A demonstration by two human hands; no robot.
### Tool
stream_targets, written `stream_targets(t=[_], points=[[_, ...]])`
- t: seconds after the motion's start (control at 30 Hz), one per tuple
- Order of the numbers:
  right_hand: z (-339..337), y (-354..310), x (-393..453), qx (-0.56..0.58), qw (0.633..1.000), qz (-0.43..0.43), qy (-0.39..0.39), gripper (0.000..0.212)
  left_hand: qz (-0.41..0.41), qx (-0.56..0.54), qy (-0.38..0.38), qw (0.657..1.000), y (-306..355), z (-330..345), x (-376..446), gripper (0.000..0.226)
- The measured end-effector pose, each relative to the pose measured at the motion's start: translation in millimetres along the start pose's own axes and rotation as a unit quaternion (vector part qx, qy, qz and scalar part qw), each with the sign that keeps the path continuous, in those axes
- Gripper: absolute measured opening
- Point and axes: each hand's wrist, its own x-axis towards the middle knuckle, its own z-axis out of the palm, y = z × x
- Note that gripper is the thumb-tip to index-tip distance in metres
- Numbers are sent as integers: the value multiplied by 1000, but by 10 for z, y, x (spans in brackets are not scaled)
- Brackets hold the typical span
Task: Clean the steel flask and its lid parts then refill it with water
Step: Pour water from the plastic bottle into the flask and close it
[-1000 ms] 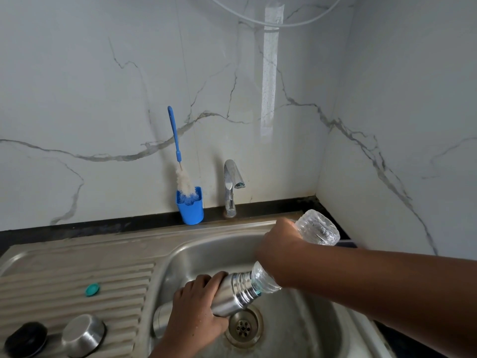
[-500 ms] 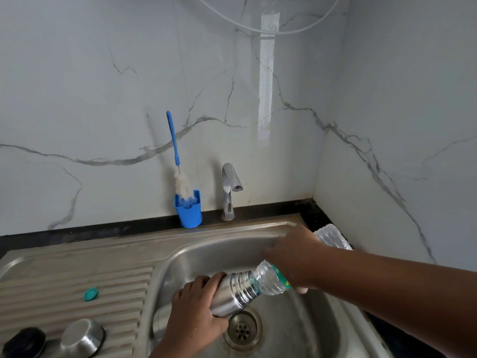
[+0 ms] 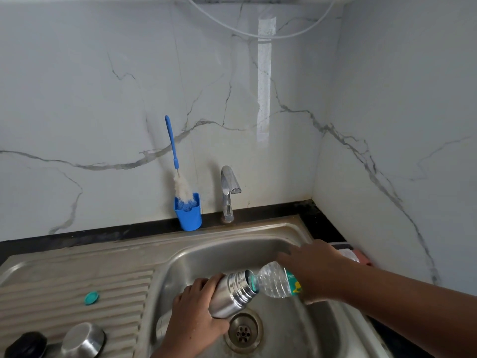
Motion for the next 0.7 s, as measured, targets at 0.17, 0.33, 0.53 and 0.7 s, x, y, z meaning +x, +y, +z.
stream_targets(t=[0.17,0.33,0.53,0.7], points=[[98,27,-27,66,997,12,46,80,-22,-98,15,995,-6,-34,-7,90],[147,-5,-50,132,990,35,47,83,-28,-153,32,987,5,-66,-25,89],[116,-116,-29,212,975,42,51,75,-38,-256,63,964,-9,-137,-83,83],[58,-303,83,276,957,48,70,78,-59,-331,88,937,-18,-305,-154,86]])
